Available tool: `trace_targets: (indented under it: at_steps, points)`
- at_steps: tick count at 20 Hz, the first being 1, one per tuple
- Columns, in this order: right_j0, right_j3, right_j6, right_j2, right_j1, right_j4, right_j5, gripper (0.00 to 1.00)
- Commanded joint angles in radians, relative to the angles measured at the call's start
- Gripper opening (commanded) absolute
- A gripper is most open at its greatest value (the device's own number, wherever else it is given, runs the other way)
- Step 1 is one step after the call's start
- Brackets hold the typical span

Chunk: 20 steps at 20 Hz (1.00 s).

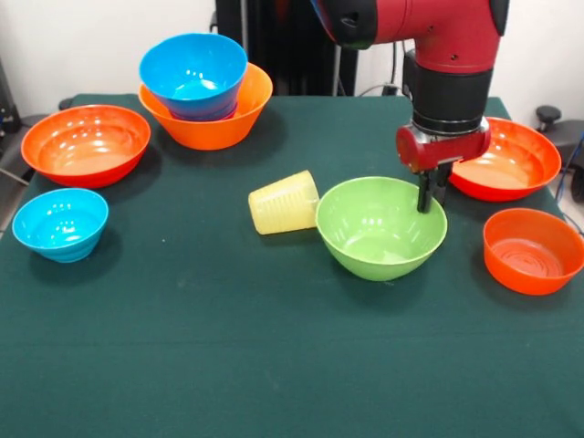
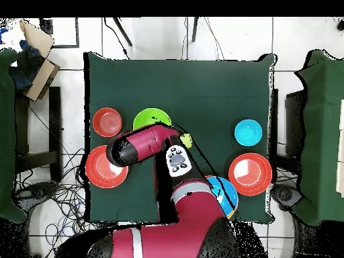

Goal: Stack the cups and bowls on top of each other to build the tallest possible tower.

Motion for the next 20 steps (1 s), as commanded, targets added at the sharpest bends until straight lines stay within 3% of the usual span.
trace_targets:
  at_steps: [1, 5, 11, 20]
  points:
    - [0.012, -0.026, 0.007, 0.014, 0.022, -0.063, -0.024, 0.0]
    - [0.005, 0.03, 0.009, 0.016, -0.042, -0.046, 0.005, 0.0]
    - [-0.034, 0.2, -0.016, 0.039, -0.259, 0.025, 0.123, 0.0]
    - [-0.071, 0.281, -0.053, 0.086, -0.375, 0.085, 0.198, 0.0]
